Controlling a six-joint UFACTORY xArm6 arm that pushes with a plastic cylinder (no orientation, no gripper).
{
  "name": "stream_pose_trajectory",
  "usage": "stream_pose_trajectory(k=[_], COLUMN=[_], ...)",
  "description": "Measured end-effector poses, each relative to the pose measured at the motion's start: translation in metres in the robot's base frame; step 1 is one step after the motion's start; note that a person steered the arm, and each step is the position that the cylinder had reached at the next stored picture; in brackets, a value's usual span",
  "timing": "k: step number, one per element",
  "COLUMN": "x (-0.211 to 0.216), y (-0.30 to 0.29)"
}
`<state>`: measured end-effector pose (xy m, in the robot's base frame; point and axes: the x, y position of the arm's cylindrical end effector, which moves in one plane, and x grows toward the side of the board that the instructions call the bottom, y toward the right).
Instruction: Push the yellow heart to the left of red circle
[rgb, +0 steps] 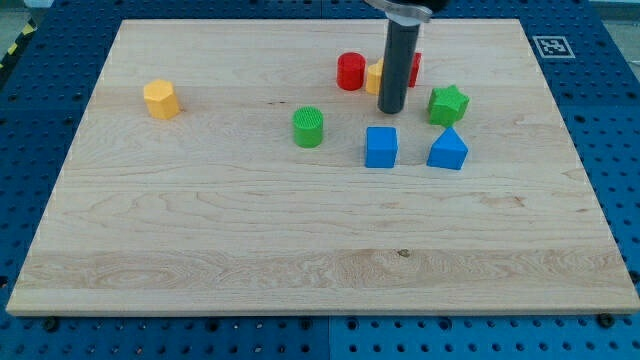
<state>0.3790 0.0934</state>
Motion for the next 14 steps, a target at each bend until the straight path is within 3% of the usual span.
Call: stream_pose_trajectory(k=[2,4,7,11,14], x=[-0.01,-0.036,-0.088,-0.125,-0.134], y=[0.051,-0.008,-0.046,-0.013,-0.127])
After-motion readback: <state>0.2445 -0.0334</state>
